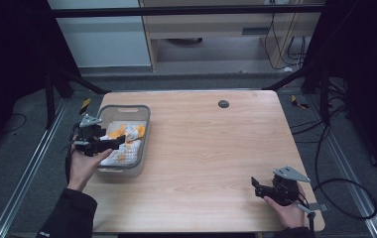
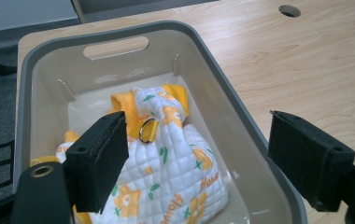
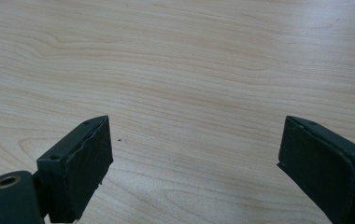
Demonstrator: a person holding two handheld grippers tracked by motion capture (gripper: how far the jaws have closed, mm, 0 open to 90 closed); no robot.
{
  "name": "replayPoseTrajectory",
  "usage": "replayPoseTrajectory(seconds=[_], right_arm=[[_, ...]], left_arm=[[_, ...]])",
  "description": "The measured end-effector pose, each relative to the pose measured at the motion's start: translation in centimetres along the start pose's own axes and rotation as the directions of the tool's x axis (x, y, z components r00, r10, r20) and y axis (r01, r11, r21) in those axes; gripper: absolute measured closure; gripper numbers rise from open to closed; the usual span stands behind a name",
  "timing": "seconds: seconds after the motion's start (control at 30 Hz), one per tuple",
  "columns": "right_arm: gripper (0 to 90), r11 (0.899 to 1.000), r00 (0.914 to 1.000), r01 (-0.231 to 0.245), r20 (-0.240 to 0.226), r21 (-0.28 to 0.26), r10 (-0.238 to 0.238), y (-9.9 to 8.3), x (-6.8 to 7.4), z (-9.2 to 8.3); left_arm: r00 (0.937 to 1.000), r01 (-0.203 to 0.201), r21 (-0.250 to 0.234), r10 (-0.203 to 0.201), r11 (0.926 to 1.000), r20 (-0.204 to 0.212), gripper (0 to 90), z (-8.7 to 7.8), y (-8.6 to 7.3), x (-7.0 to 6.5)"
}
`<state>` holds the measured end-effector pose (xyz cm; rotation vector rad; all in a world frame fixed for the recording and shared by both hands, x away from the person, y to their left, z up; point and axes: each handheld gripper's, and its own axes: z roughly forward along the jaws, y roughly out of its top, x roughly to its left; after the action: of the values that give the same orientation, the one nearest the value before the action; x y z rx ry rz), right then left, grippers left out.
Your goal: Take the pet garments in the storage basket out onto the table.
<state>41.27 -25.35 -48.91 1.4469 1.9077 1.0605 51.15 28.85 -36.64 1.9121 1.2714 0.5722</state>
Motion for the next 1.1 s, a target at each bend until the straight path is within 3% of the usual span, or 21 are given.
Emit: replayPoseTrajectory(seconds=[0.57, 1.1], right_arm=[[9.8, 1.0, 1.0, 0.006, -0.002, -0.003, -0.006, 0.0, 0.0, 0.0], [10.2, 1.0, 0.9999, 0.008, -0.007, 0.006, -0.008, 0.0, 0.0, 0.1]], left_arm=[[0.9999, -0.002, 0.072, 0.003, 0.9974, -0.01, 19.8, 1.8, 1.1, 0.2], [0.9999, -0.003, 0.178, 0.006, 0.9839, -0.014, 23.9, 4.5, 1.0, 0.8]])
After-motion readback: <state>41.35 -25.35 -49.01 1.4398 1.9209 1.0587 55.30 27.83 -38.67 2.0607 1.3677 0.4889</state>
